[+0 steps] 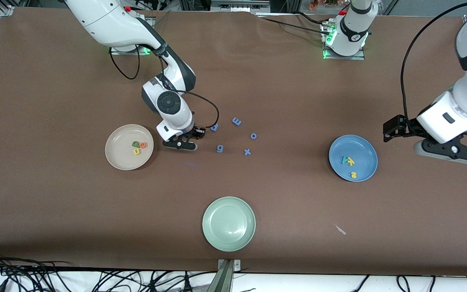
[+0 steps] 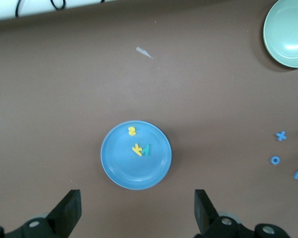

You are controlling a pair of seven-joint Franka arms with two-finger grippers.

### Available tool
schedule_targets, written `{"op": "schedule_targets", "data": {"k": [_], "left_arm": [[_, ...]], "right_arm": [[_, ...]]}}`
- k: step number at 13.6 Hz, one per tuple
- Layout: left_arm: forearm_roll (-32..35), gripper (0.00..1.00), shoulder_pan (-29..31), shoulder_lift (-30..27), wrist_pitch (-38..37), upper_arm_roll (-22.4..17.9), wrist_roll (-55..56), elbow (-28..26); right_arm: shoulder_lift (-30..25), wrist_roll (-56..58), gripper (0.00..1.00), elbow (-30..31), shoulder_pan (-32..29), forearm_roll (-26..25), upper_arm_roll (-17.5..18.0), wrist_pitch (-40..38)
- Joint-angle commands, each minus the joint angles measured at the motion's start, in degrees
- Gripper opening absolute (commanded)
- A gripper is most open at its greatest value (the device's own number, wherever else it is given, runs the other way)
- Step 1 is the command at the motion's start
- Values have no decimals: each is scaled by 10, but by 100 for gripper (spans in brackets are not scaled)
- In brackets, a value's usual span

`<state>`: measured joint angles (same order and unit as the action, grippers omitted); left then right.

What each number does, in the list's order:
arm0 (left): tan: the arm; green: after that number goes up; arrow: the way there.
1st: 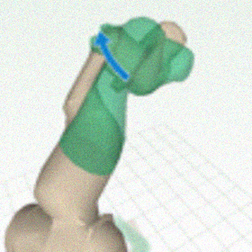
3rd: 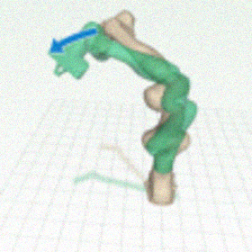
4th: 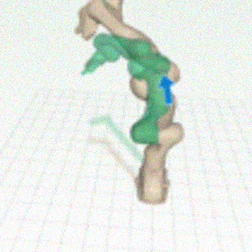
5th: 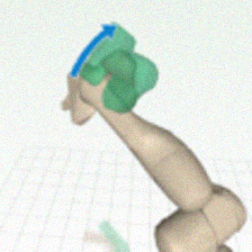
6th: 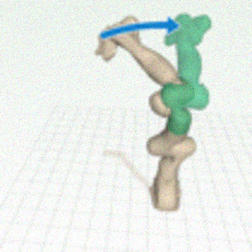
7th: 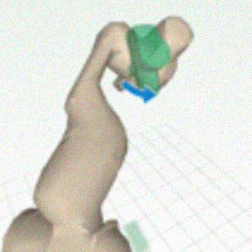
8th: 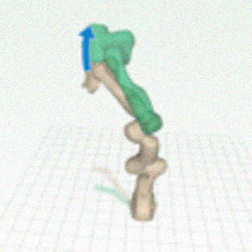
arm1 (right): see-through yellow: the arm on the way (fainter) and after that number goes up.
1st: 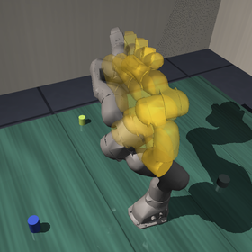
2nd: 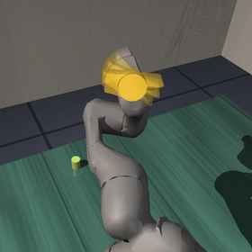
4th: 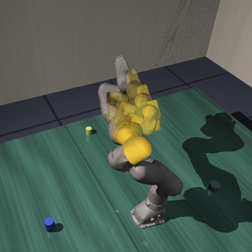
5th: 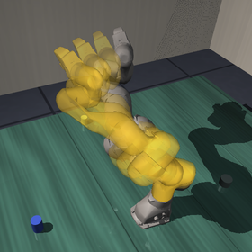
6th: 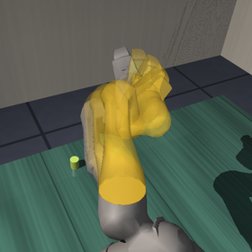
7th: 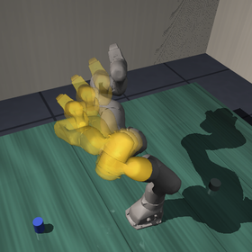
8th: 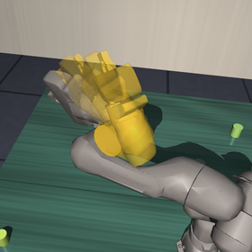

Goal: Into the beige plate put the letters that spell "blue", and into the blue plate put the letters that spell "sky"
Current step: 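Raise the left gripper to rest while the right gripper places the green stick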

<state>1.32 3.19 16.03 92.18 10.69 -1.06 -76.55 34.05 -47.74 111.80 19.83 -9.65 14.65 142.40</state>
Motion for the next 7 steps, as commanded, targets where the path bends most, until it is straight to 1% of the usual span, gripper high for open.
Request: {"op": "schedule_targets", "data": {"k": [1,2,3,5,7], "left_arm": [[-27,100,-32,-100,56,-71,9,-139],[-26,100,-45,-131,97,-88,6,-188],[-26,100,-48,-155,113,-91,5,-219],[-26,100,-48,-165,114,-93,4,-225],[-26,100,-49,-173,114,-93,7,-232]], "right_arm": [[-8,4,9,12,1,0,-4,1],[-15,16,8,11,-2,0,-8,0],[-25,32,6,11,-5,1,-11,-12],[-52,82,6,3,-23,4,-14,-61],[-87,172,6,3,-55,5,-14,-111]]}}
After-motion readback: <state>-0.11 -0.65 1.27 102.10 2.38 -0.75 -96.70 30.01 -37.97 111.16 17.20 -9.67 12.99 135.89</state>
